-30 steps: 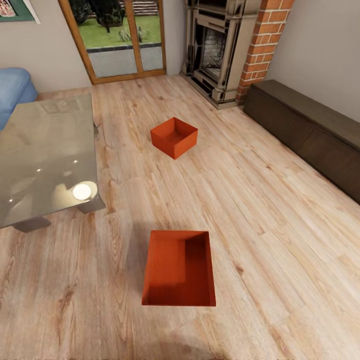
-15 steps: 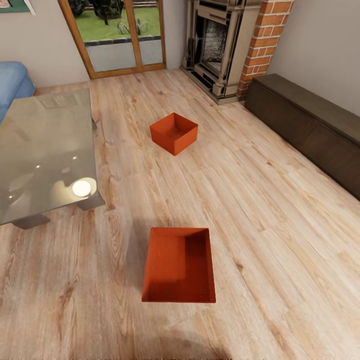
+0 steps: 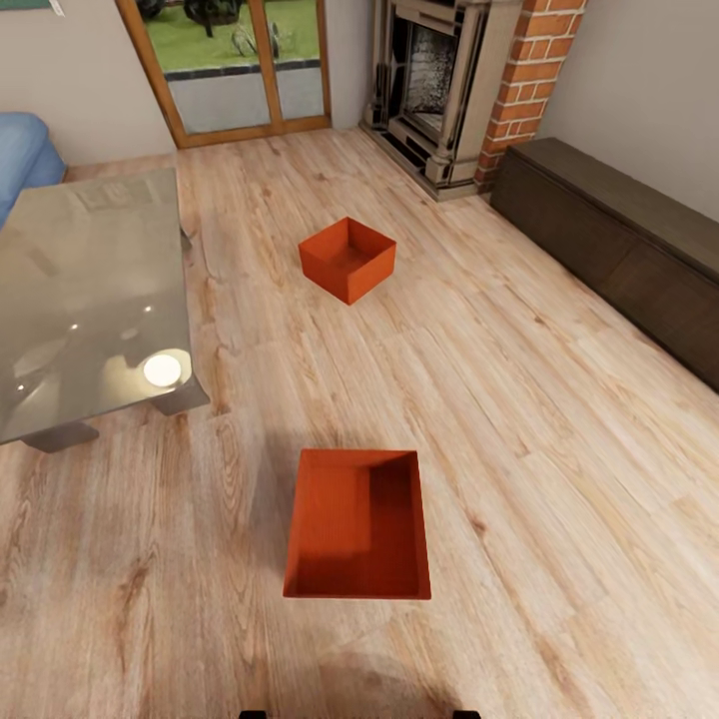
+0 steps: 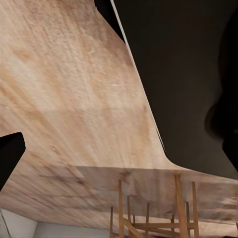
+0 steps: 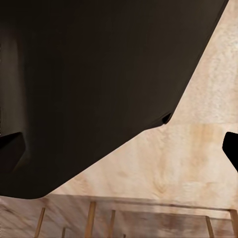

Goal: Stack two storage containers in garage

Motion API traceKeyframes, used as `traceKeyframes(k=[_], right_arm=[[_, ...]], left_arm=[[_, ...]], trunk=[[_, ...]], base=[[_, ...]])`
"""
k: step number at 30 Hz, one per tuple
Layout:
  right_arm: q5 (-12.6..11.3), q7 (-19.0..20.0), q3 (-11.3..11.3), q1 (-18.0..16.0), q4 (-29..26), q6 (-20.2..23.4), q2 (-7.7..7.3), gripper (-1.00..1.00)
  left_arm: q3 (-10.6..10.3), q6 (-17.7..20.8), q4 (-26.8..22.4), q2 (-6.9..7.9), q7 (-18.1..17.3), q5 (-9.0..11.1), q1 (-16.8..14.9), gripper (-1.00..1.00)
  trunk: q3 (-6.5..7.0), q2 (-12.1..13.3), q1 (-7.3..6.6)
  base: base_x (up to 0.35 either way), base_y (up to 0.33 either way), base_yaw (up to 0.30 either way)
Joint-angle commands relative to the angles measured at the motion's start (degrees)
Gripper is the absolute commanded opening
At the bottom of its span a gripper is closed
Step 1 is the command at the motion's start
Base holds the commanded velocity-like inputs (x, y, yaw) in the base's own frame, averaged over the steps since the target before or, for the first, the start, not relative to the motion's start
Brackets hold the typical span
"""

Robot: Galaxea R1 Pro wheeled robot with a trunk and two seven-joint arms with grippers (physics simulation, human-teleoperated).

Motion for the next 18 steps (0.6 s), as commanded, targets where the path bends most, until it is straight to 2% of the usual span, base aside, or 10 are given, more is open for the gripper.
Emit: traceKeyframes(k=[1,18], right_arm=[[-0.63,0.30,0.36,-0.05,0.18,-0.33,0.02,1.00],[-0.17,0.44,0.27,-0.05,0.18,-0.08,-0.03,1.00]], left_arm=[[0.10,0.13,-0.06,-0.01,0.04,0.32,0.00,1.00],[0.11,0.13,-0.06,-0.01,0.04,0.32,0.00,1.00]], trunk=[[-0.04,-0.01,0.00],[-0.09,-0.01,0.00]], base=[[0.000,0.000,0.000],[0.000,0.000,0.000]])
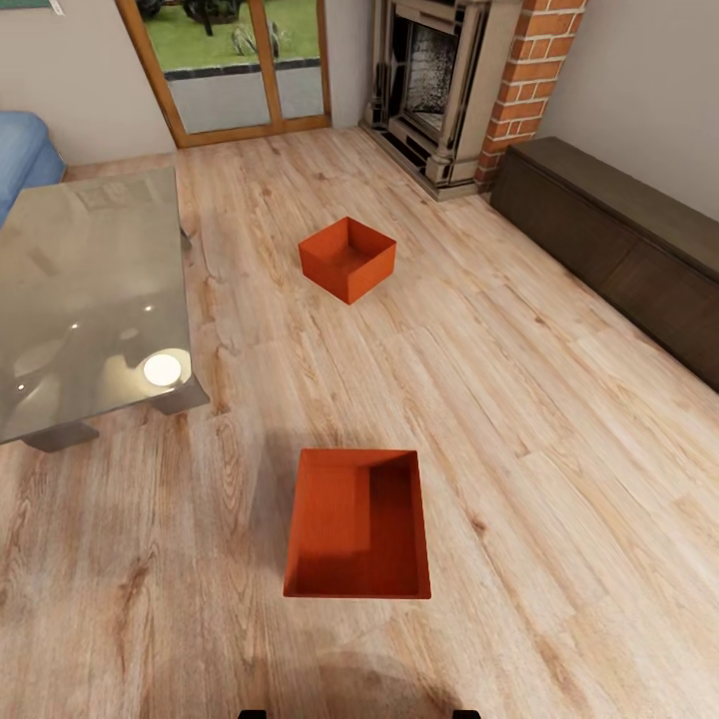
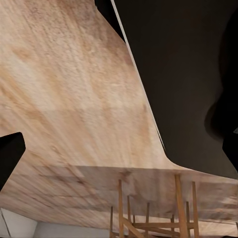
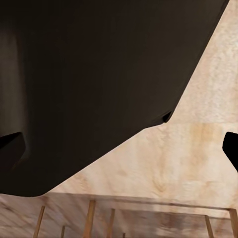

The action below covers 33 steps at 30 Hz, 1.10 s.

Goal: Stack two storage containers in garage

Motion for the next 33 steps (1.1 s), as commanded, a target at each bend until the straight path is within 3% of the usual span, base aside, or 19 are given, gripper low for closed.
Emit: traceKeyframes(k=[1,29,33], right_arm=[[-0.55,0.36,0.40,-0.05,0.18,-0.35,0.01,1.00],[-1.01,0.10,0.28,-0.05,0.18,-0.62,0.23,1.00],[-1.12,0.12,0.23,-0.07,-0.26,-0.13,0.27,1.00]], left_arm=[[0.10,0.13,-0.06,-0.01,0.04,0.32,0.00,1.00],[0.19,0.13,-0.18,-0.01,0.04,0.47,0.00,1.00],[0.52,-1.05,-1.29,-1.69,0.07,0.85,0.00,1.00]], trunk=[[-0.02,-0.01,0.00],[-0.02,-0.01,0.00],[-0.02,-0.01,0.00]], base=[[0.000,0.000,0.000],[0.000,0.000,0.000],[0.000,0.000,0.000]])
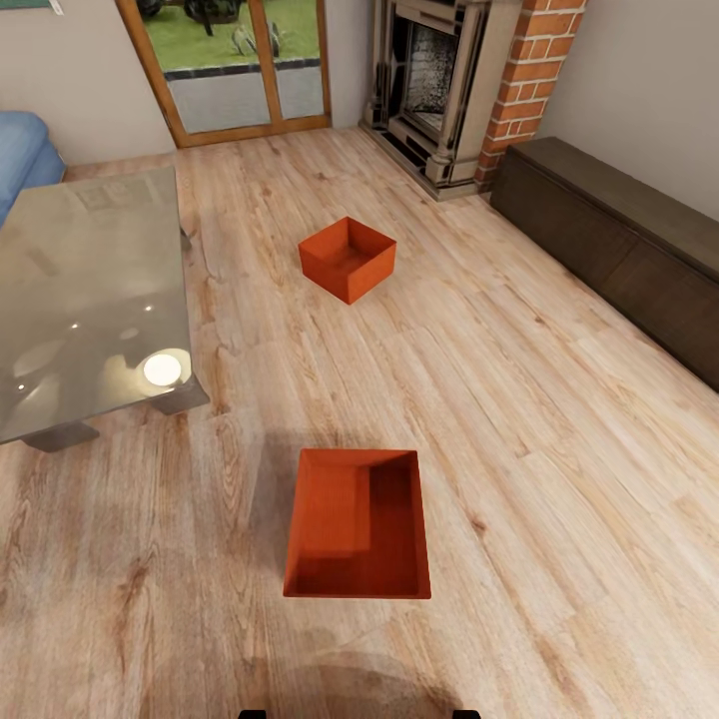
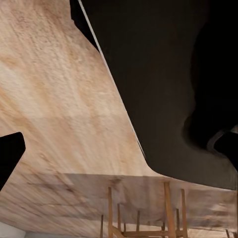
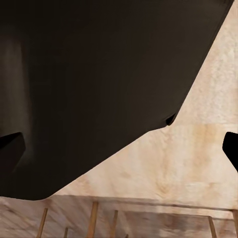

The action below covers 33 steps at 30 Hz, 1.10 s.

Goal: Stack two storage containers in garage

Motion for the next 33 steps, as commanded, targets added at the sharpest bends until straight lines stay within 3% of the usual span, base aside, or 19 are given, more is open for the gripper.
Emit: traceKeyframes(k=[1,6,10,15,20,21,25,26,28,31,32,33], right_arm=[[-0.59,0.31,0.40,-0.07,-0.65,-0.09,0.03,1.00],[-0.61,0.07,0.40,-0.09,-8.24,1.66,0.31,1.00],[-0.65,-2.93,0.30,0.10,-17.11,4.94,0.42,1.00],[-0.67,-7.02,-1.06,-1.00,-20.31,7.95,0.50,1.00],[-0.66,-8.94,-3.55,-4.22,-21.92,9.18,0.52,1.00],[-0.66,-9.26,-4.31,-5.89,-22.20,9.92,0.46,1.00],[-0.66,-9.57,-5.71,-9.03,-22.47,12.55,0.34,1.00],[-0.66,-9.66,-6.85,-10.79,-22.55,14.41,0.23,1.00],[-0.62,-9.80,-8.65,-14.66,-22.62,17.64,0.10,1.00],[-0.58,-10.81,-9.28,-18.64,-22.60,19.46,0.25,1.00],[-0.62,-12.23,-9.49,-21.40,-22.52,18.02,0.52,1.00],[-0.65,-12.45,-9.50,-22.14,-22.20,16.38,0.69,1.00]], left_arm=[[0.10,-0.67,-0.54,-0.19,0.07,0.28,0.00,1.00],[0.08,-1.50,-6.96,-0.13,0.09,0.23,0.00,1.00],[0.05,-1.45,-14.78,0.69,0.21,0.10,0.00,1.00],[0.07,-0.29,-23.40,2.06,0.13,0.14,0.00,1.00],[0.11,6.19,-32.31,3.84,0.21,0.10,-0.11,1.00],[0.14,9.99,-35.83,4.89,0.20,0.13,-0.19,1.00],[0.20,15.77,-41.11,6.23,0.21,0.15,-0.35,1.00],[0.21,18.76,-43.82,6.60,0.52,0.11,-0.83,1.00],[0.24,23.65,-47.12,6.71,3.19,0.10,-3.69,1.00],[0.25,26.23,-47.05,6.47,6.18,0.40,-8.49,1.00],[0.20,26.51,-43.20,5.22,7.17,0.55,-14.13,1.00],[0.16,26.28,-40.76,4.30,7.32,0.53,-16.12,1.00]], trunk=[[-0.02,-0.01,0.00],[-0.02,-0.01,0.00],[-0.02,-0.01,0.00],[-0.02,-0.01,0.00],[-0.02,-0.01,0.00],[-0.02,-0.01,0.00],[-0.02,-0.01,0.00],[-0.02,-0.01,0.00],[-0.02,-0.01,0.00],[-0.02,-0.01,0.00],[-0.02,-0.01,0.00],[-0.02,-0.01,0.00]], base=[[0.000,0.000,0.000],[0.000,0.000,0.000],[0.000,0.000,0.000],[0.000,0.000,0.000],[0.000,0.000,0.000],[0.000,0.000,0.000],[0.000,0.000,0.000],[0.000,0.000,0.000],[0.000,0.000,0.000],[0.000,0.000,0.000],[0.000,0.000,0.000],[0.000,0.000,0.000]])
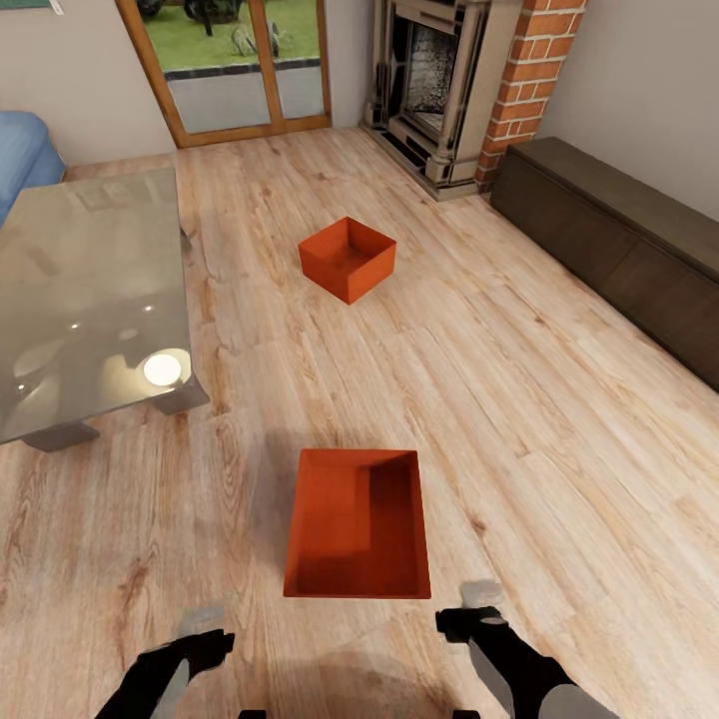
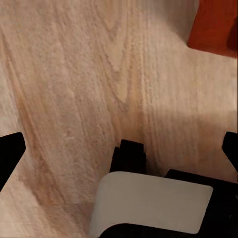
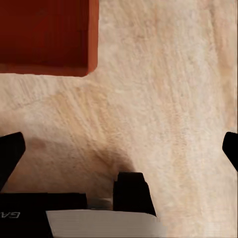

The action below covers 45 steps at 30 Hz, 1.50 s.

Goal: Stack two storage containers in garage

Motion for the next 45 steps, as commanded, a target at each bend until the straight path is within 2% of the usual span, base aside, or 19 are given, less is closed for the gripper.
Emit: traceKeyframes(k=[1,2,3,4,5,6,9,13,17,21,30,35,45], right_arm=[[-0.62,-0.66,0.47,-0.74,0.48,-3.38,0.55,1.00],[-0.68,-0.75,0.47,-1.10,1.98,-7.67,1.38,1.00],[-0.69,-0.77,0.48,-1.17,2.87,-9.12,1.71,1.00],[-0.50,-0.83,0.56,-1.38,9.07,-15.71,3.18,1.00],[-0.09,-0.84,0.79,-1.42,12.71,-19.48,3.72,1.00],[0.19,-0.85,1.06,-1.46,14.61,-21.95,4.00,1.00],[0.25,-0.84,0.97,-1.44,15.01,-22.69,4.06,1.00],[-0.07,-0.80,0.73,-1.42,15.23,-24.74,4.12,1.00],[-0.02,-0.78,0.84,-1.41,15.27,-25.38,4.15,1.00],[0.16,-0.77,0.97,-1.42,15.27,-25.54,4.12,1.00],[-0.19,-0.61,0.64,-1.44,15.26,-25.56,4.15,1.00],[-0.02,-0.23,0.77,-1.43,15.22,-25.63,4.71,1.00],[0.43,-0.15,1.36,-1.40,15.19,-25.67,4.56,1.00]], left_arm=[[-0.10,-1.00,5.02,-1.57,0.51,0.31,-3.02,1.00],[-0.15,-4.67,11.23,-3.02,0.55,-0.04,-5.58,1.00],[-0.16,-6.53,13.43,-3.46,0.56,-0.14,-6.30,1.00],[-0.19,-17.95,23.36,-4.86,0.63,-0.34,-8.57,1.00],[-0.30,-24.21,27.80,-5.27,0.59,-0.51,-9.28,1.00],[-0.60,-27.76,30.06,-5.72,0.58,-1.22,-9.64,1.00],[-0.68,-28.78,30.61,-6.04,0.61,-2.71,-9.73,1.00],[-0.73,-29.34,31.07,-6.85,0.65,-7.38,-9.77,1.00],[-0.71,-29.39,31.10,-7.41,0.66,-9.29,-9.78,1.00],[-0.81,-30.47,30.99,-7.75,0.58,-9.99,-9.77,1.00],[-0.79,-32.46,31.33,-7.84,0.63,-10.11,-9.78,1.00],[-0.80,-34.02,31.11,-7.81,0.66,-10.10,-9.78,1.00],[-0.91,-35.23,31.38,-7.72,0.58,-10.05,-9.74,1.00]], trunk=[[-0.04,-0.02,-0.01],[-0.04,-0.02,-0.01],[-0.04,-0.02,-0.01],[-0.04,-0.02,-0.01],[-0.04,-0.02,-0.01],[-0.04,-0.02,-0.01],[-0.04,-0.02,-0.01],[-0.04,-0.02,-0.01],[-0.04,-0.02,-0.01],[-0.04,-0.02,-0.01],[-0.04,-0.02,-0.01],[-0.04,-0.02,-0.01],[-0.04,-0.02,-0.01]], base=[[0.000,0.000,0.000],[0.000,0.000,0.000],[0.000,0.000,0.000],[0.000,0.000,0.000],[0.000,0.000,0.000],[0.000,0.000,0.000],[0.000,0.000,0.000],[0.000,0.000,0.000],[0.000,0.000,0.000],[0.000,0.000,0.000],[0.000,0.000,0.000],[0.018,0.000,0.000],[0.255,0.000,0.000]])
